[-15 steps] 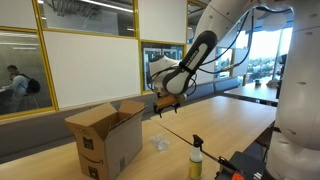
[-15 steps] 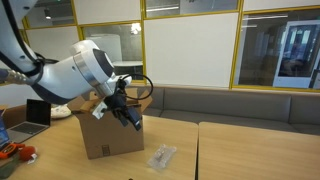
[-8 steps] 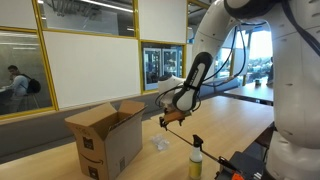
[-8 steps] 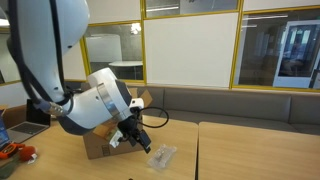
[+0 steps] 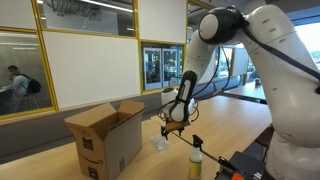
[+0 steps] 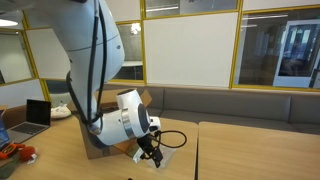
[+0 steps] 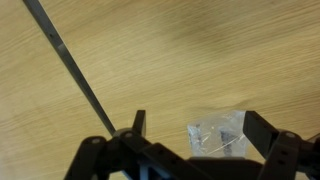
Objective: Put the plastics and the bottle in the box respectively
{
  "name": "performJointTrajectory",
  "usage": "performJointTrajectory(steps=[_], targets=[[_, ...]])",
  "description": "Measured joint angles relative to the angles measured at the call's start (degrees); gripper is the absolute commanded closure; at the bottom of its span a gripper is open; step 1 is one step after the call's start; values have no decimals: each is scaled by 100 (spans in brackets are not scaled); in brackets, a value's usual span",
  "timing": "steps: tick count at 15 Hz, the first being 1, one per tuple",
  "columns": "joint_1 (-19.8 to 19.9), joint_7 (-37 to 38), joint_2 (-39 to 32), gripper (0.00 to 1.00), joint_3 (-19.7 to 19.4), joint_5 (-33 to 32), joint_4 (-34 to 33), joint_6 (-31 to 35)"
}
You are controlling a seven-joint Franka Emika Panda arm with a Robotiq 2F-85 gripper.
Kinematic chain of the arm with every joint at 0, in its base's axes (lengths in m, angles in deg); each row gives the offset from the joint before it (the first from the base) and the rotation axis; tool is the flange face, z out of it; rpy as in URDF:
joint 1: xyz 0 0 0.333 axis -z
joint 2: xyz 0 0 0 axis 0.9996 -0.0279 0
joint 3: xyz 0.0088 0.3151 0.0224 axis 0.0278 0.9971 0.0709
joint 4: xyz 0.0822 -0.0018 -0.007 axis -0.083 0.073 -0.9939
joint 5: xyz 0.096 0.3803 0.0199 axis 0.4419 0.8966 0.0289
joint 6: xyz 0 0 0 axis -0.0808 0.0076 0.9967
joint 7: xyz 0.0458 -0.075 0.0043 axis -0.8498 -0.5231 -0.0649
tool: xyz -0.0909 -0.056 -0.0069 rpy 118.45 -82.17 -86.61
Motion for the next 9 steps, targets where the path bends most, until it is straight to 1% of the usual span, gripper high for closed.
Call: performJointTrajectory(steps=[6,9], targets=[[-147,-1602,-1004,0,-33,1417,-897,197],[-155,-2358,-1557,0,-25,2052,-1394,195]])
